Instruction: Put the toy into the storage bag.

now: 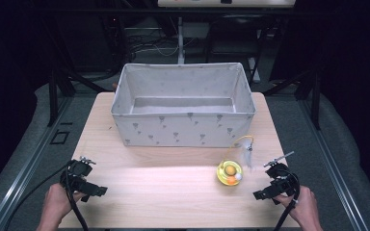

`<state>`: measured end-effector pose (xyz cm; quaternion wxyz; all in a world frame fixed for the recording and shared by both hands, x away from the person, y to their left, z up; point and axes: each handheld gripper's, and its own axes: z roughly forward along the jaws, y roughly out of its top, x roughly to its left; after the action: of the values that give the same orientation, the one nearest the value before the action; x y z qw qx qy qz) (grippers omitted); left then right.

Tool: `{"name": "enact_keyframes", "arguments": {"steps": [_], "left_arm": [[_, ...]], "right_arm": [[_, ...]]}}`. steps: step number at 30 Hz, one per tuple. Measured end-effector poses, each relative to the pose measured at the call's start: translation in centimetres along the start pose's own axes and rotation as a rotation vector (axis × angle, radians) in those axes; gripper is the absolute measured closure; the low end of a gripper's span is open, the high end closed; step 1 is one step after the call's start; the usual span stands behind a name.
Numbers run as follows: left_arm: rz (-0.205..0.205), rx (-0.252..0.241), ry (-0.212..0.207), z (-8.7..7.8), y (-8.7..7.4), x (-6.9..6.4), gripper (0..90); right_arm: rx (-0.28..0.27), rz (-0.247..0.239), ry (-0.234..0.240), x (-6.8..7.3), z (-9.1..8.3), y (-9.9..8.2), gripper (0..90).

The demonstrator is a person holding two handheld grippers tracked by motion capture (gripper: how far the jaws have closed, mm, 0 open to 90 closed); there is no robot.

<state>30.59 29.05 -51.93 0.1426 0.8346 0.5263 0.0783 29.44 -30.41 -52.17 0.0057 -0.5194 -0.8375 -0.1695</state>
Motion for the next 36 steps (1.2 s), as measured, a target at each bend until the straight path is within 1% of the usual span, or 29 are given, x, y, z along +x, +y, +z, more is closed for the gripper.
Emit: {"name": "enact_keyframes", "arguments": {"steps": [2, 5, 6, 9, 10, 13, 14, 15, 19, 20, 21, 22, 25, 26, 27, 28, 29, 31, 32, 33, 36], "left_arm": [[-0.004, 0.007, 0.0, 0.1, 0.0, -0.1, 0.0], [-0.002, 0.008, 0.0, 0.1, 0.0, -0.1, 0.0], [0.005, 0.01, 0.002, 0.1, 0.1, -0.2, 0.0], [0.013, 0.008, 0.002, 0.2, 0.1, -0.3, 0.0], [0.022, 0.015, 0.001, 0.2, 0.2, -0.3, 0.0], [0.027, 0.016, 0.0, 0.2, 0.2, -0.4, 0.0], [0.026, 0.014, 0.0, 0.1, 0.2, -0.4, 0.0], [0.03, 0.009, 0.001, 0.1, 0.2, -0.4, 0.0], [0.028, 0.007, -0.001, 0.0, 0.2, -0.4, 0.0], [0.029, 0.006, -0.001, 0.0, 0.2, -0.4, 0.0], [0.03, 0.003, -0.001, 0.0, 0.1, -0.4, 0.0], [0.03, 0.003, -0.001, 0.0, 0.1, -0.4, 0.0], [0.033, 0.001, -0.005, 0.0, 0.2, -0.4, 0.0], [0.034, 0.0, -0.009, 0.0, 0.2, -0.4, 0.0], [0.034, 0.0, -0.009, 0.0, 0.2, -0.4, 0.0], [0.034, -0.001, -0.008, -0.1, 0.2, -0.4, 0.0], [0.034, -0.001, -0.008, -0.1, 0.2, -0.4, 0.0], [0.037, -0.008, -0.012, -0.1, 0.2, -0.4, 0.0], [0.035, -0.02, -0.022, -0.2, 0.2, -0.5, 0.0], [0.037, -0.023, -0.021, -0.2, 0.2, -0.5, 0.0], [0.039, -0.019, -0.019, -0.2, 0.2, -0.5, 0.0]], "right_arm": [[-0.007, 0.008, 0.006, 0.1, -0.1, 0.0, 12.2], [0.002, 0.005, 0.008, 0.1, -0.2, 0.0, 11.8], [0.014, -0.004, 0.003, 0.0, -0.2, 0.0, 11.6], [0.014, 0.003, 0.01, 0.0, -0.2, 0.0, 10.9], [0.035, -0.004, 0.016, 0.0, -0.2, 0.0, 10.2], [0.037, -0.004, 0.008, 0.2, -0.1, 0.1, 9.8], [0.05, -0.014, 0.017, 0.4, -0.3, 0.2, 9.8], [0.04, -0.017, 0.019, 0.5, -0.3, 0.3, 9.8], [0.037, -0.024, 0.015, 0.8, -0.7, 0.5, 8.2], [0.021, -0.013, 0.019, 1.0, -1.0, 0.6, 6.5], [0.008, -0.007, 0.012, 1.2, -1.1, 0.7, 6.4], [0.008, -0.008, 0.021, 1.3, -1.3, 0.8, 6.1], [0.015, -0.031, 0.019, 1.7, -1.7, 1.1, 4.3], [0.007, -0.028, 0.033, 1.8, -1.8, 1.2, 3.6], [0.007, -0.028, 0.033, 1.8, -1.8, 1.2, 3.6], [0.003, -0.037, 0.016, 2.0, -2.1, 1.5, 2.6], [0.003, -0.037, 0.016, 2.0, -2.1, 1.5, 2.6], [-0.002, -0.056, 0.028, 2.1, -2.5, 1.9, 2.4], [-0.012, -0.056, 0.036, 2.2, -2.6, 2.0, 2.0], [-0.003, -0.07, 0.043, 2.2, -2.8, 2.2, 1.9], [-0.015, -0.079, 0.05, 2.4, -3.0, 2.5, 1.2]]}}
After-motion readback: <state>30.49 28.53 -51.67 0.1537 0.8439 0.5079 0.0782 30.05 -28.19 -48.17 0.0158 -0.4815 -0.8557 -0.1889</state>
